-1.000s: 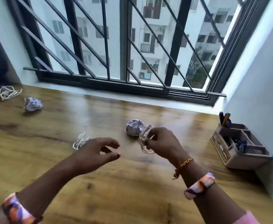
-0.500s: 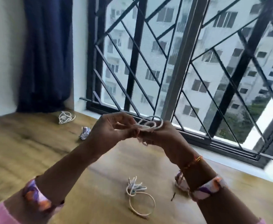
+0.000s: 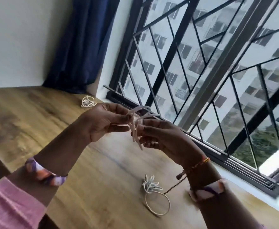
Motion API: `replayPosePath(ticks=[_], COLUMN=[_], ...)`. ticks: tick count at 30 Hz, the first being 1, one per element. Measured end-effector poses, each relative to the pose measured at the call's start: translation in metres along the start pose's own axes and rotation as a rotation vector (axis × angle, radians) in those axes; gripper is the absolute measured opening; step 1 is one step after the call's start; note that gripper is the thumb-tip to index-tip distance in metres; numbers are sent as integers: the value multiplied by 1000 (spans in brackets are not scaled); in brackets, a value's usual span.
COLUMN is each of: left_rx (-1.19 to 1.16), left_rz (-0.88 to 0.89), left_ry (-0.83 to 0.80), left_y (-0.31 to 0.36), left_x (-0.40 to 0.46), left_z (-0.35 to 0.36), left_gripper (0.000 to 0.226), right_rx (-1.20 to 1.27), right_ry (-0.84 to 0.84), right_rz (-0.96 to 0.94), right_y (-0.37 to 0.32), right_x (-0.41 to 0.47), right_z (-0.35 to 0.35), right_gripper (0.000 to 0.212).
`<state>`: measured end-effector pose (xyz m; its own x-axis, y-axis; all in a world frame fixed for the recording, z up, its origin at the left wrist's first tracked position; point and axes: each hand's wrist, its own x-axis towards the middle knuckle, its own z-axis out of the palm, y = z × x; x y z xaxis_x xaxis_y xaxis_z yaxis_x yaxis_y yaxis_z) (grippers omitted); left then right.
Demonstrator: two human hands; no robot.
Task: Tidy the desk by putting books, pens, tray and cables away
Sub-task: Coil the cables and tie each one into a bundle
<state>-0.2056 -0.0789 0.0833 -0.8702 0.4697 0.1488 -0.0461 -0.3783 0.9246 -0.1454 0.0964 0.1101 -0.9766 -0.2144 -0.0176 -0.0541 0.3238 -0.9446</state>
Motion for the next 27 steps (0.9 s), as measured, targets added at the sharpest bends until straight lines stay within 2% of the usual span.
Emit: replayPosePath(ticks=[3, 6, 11, 15, 18, 21, 24, 27], left_rx=[-48, -23, 75, -6, -99, -127, 37, 260], left_rz=[41, 118, 304, 366, 306, 219, 184, 152], left_ry=[171, 323, 466, 561, 487, 262, 29, 49], left_y=[1, 5, 20, 45, 55, 49, 32, 23], left_x=[-14, -28, -55, -77, -103, -137, -170, -187], left_z=[4, 12, 31, 49, 76, 113, 140, 156], left_gripper=[10, 17, 18, 15, 13, 7, 41, 38], right_rx=[9, -80, -288, -156, 4, 222, 382, 489], right_ry=[15, 60, 263, 347, 337, 323, 277, 256], right_rz=[-8, -70, -309, -330, -295, -248, -253, -254], right_y=[-5, -15, -32, -46, -53, -54, -52, -44], right_x=[-9, -27, -62, -103, -141, -170, -198, -227], right_z=[13, 22, 23, 12, 4, -4, 1, 9], right_gripper=[10, 17, 4, 6, 5, 8, 9, 11])
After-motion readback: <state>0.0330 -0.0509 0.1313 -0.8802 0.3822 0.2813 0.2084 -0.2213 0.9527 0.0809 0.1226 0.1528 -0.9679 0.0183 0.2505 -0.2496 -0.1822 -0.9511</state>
